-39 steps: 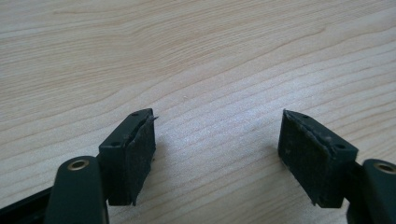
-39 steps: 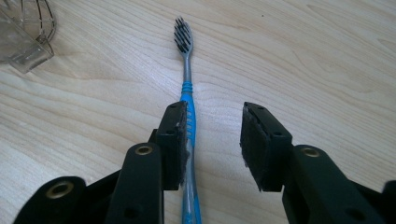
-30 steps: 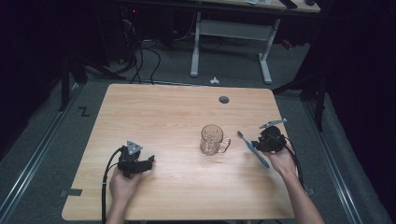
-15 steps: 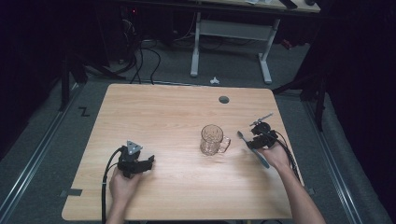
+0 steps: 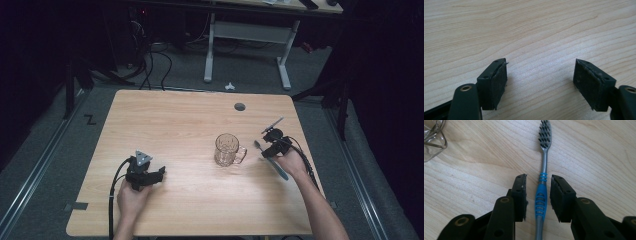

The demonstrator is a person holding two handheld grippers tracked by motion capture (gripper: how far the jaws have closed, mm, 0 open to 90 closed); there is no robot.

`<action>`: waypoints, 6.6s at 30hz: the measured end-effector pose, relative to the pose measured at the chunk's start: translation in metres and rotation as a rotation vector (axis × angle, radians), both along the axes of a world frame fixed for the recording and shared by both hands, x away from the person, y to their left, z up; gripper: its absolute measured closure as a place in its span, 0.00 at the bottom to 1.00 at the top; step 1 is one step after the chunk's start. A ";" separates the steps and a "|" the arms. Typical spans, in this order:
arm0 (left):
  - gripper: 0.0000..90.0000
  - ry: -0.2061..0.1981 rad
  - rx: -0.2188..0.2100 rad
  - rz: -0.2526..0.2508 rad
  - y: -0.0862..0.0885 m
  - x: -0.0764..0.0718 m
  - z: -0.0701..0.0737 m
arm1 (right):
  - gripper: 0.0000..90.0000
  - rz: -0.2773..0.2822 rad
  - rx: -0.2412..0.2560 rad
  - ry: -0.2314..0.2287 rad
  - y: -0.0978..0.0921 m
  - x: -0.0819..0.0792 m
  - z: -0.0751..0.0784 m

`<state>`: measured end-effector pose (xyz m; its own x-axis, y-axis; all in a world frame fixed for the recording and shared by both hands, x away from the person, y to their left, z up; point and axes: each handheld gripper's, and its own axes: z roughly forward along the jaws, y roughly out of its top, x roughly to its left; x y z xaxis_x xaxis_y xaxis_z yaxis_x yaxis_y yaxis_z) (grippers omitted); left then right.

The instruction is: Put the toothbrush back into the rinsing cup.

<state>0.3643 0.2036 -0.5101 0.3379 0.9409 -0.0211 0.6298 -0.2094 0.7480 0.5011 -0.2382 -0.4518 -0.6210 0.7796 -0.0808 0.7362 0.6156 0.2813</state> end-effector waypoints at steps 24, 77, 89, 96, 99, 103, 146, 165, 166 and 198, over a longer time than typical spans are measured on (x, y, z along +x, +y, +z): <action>0.31 -0.001 -0.007 0.001 0.000 0.000 0.000 | 0.83 -0.006 -0.088 0.100 0.009 0.014 -0.007; 0.31 0.000 0.007 0.000 -0.001 0.000 0.000 | 0.89 0.022 0.121 -0.003 0.000 -0.010 0.027; 0.31 0.000 0.009 0.000 -0.001 0.000 0.000 | 0.89 0.050 0.226 -0.069 -0.002 -0.023 0.041; 0.31 0.000 0.009 0.000 -0.001 0.000 0.000 | 0.89 0.052 0.261 -0.094 -0.004 -0.028 0.044; 0.31 -0.001 0.011 0.000 -0.001 0.000 0.000 | 0.89 0.052 0.282 -0.108 -0.005 -0.029 0.044; 0.31 -0.001 0.010 0.000 -0.001 0.000 0.000 | 0.89 0.037 0.294 -0.148 -0.007 -0.034 0.046; 0.31 0.000 0.008 0.001 -0.001 0.000 0.000 | 0.89 0.145 0.495 -0.371 0.013 -0.065 0.068; 0.31 -0.001 0.010 0.000 -0.001 0.000 0.000 | 0.89 0.183 0.599 -0.436 0.025 -0.063 0.085; 0.31 -0.001 0.010 0.000 -0.001 0.000 0.000 | 0.89 0.183 0.599 -0.436 0.025 -0.063 0.085; 0.31 0.000 0.009 -0.001 -0.001 0.000 0.000 | 0.89 0.209 0.657 -0.480 0.059 -0.040 0.097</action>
